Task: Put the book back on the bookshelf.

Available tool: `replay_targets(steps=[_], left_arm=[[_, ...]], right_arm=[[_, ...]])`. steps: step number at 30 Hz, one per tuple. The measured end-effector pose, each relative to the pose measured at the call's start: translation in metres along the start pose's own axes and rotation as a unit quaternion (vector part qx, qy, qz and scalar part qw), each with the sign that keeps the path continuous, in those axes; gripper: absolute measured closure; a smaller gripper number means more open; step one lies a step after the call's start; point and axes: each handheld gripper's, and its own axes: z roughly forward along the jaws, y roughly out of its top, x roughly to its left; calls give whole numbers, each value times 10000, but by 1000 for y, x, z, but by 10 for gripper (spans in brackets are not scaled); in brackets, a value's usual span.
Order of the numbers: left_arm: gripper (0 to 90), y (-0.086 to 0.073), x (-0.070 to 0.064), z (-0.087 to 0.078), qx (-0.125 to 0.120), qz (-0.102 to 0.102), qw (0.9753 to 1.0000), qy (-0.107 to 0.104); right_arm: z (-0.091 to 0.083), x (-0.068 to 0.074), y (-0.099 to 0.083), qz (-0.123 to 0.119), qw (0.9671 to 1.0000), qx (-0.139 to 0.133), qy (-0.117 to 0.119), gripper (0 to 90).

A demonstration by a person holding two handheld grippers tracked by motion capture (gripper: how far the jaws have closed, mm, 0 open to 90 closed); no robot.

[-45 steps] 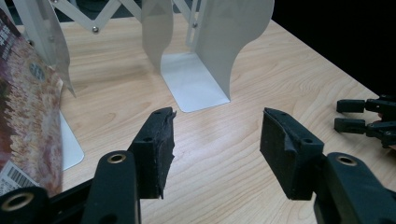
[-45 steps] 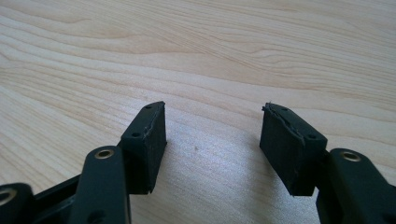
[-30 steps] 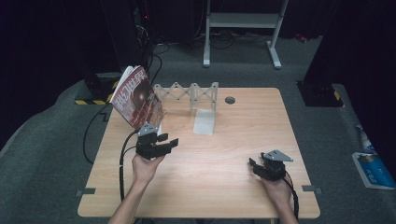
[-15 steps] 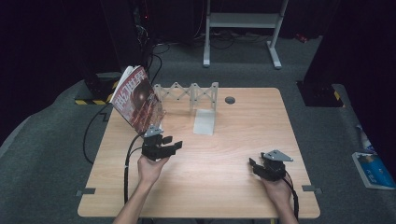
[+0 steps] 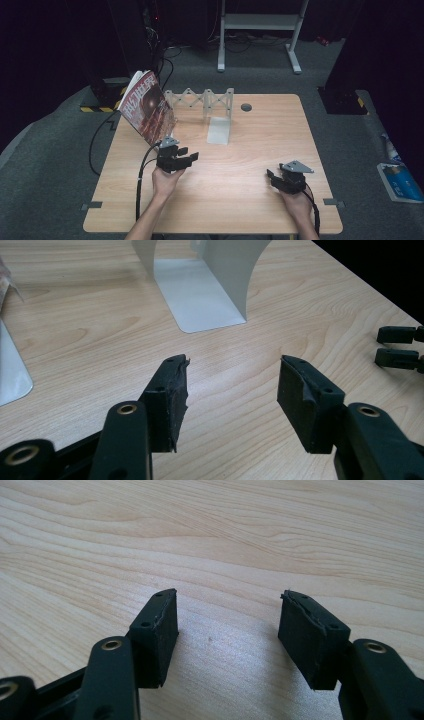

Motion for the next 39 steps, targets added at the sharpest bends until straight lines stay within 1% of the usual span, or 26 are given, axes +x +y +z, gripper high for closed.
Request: replay_targets(steps=[1,4,6,7,8,9,13,15,18,22,24,27,32,38,39], left_arm=[[456,0,0,1,3,40,10000,23],[457,-2,0,7,43,37,10000,52],[458,-3,-1,9,89,82,9999,77],[459,-4,-1,10,67,72,9999,85],[460,-4,-1,10,82,107,9999,93],[460,-4,-2,11,77,83,9999,85],[461,-5,-3,14,100,128,9998,116],[461,-6,-4,15,104,108,9998,113],[462,-6,-3,17,122,164,9997,139],[462,-8,-4,21,99,134,9998,129],[462,-8,-4,22,97,172,9997,143],[462,-11,-5,25,73,149,9997,151],[462,-13,-4,28,84,190,9996,204],[462,-16,-4,33,81,172,9995,240],[462,-16,-4,34,79,202,9994,268]], right_arm=[[0,0,0,0,10000,0,-1,407],[0,0,0,1,10000,1,-2,408],[0,0,0,1,10000,-1,-1,408],[0,0,0,-1,10000,0,-1,408],[0,0,0,1,10000,0,-1,407],[0,0,0,16,10000,3,-2,407],[0,0,0,1,10000,0,0,408],[0,0,0,-5,10000,-3,-1,407],[0,0,0,-5,10000,-2,0,408],[0,0,0,-5,10000,-1,-1,407],[0,0,0,-4,10000,-1,-1,407],[0,0,0,0,10000,0,-1,408],[0,0,0,1,10000,0,-1,407],[0,0,0,-6,10000,-1,0,407],[0,0,0,5,10000,1,0,407]])
